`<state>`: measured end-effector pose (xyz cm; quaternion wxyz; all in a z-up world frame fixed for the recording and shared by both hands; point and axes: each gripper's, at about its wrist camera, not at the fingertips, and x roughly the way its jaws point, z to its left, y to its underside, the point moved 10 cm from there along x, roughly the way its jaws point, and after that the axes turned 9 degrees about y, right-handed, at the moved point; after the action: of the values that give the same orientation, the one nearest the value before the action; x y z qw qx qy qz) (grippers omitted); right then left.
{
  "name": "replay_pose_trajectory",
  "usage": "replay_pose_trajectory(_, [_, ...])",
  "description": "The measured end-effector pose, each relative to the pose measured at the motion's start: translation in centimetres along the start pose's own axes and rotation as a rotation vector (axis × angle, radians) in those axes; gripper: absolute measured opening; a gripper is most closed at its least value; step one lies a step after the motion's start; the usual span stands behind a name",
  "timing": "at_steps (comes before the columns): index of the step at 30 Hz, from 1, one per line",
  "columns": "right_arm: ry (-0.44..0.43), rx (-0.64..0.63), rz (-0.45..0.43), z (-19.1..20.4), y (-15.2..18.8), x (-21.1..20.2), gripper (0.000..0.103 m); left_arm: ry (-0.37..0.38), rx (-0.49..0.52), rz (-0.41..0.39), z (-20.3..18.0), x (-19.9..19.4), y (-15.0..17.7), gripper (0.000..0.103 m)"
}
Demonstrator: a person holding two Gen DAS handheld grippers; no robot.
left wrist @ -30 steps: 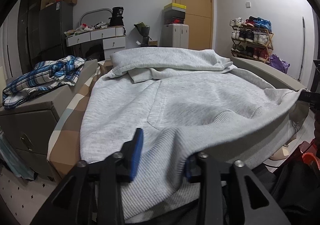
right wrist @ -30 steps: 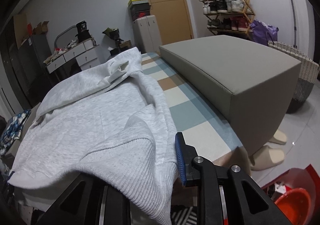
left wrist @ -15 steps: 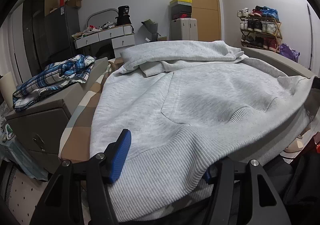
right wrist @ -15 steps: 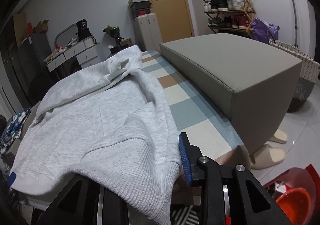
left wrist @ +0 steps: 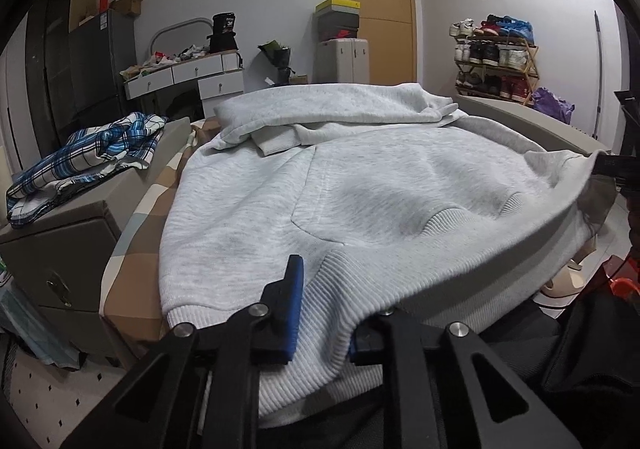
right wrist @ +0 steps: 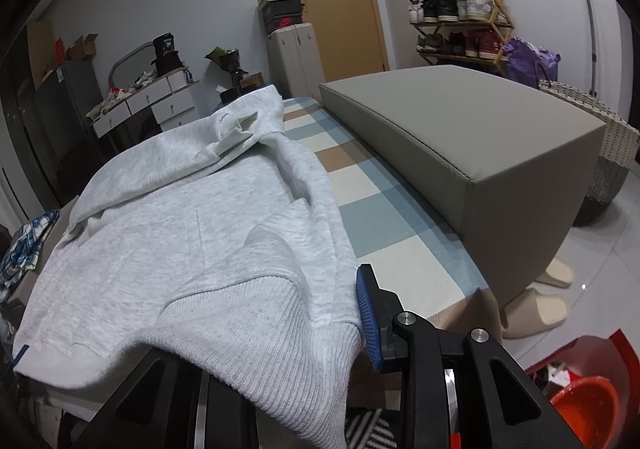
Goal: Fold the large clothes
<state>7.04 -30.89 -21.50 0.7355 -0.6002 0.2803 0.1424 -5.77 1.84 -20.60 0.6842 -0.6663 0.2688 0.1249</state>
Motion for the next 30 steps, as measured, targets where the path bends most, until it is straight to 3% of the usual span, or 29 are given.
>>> replay_pose_trajectory(2, [0.002,-0.001,0.004,0.0,0.0,0.1,0.031,0.001,-0.015,-0.005,0.2,-0.3,-0.1,0.006])
replay_pose_trajectory(10, [0.02,-0.016,-0.001,0.2,0.0,0.1,0.031,0.015,-0.077,-0.001,1.5,-1.3,0.4,0.006])
replay_pose_trajectory(16, [0.012,-0.007,0.005,0.1,0.1,0.4,0.032,-0.051,-0.059,0.017,3.0,-2.0,1.0,0.009])
replay_pose_trajectory(18, [0.011,-0.001,0.011,-0.1,0.2,0.5,0.036,-0.05,-0.077,0.029,3.3,-2.0,1.3,0.01])
replay_pose_trajectory(20, [0.011,0.011,0.01,-0.3,0.2,0.6,0.048,-0.06,-0.073,0.037,3.3,-1.8,1.4,0.012])
replay_pose_trajectory(23, [0.001,0.057,0.014,-1.1,0.0,0.5,0.057,-0.082,-0.064,0.037,3.2,-2.0,1.4,0.012])
replay_pose_trajectory(30, [-0.008,0.05,-0.001,-1.1,-0.6,-0.1,0.061,-0.089,-0.106,0.068,3.7,-2.7,1.6,0.014])
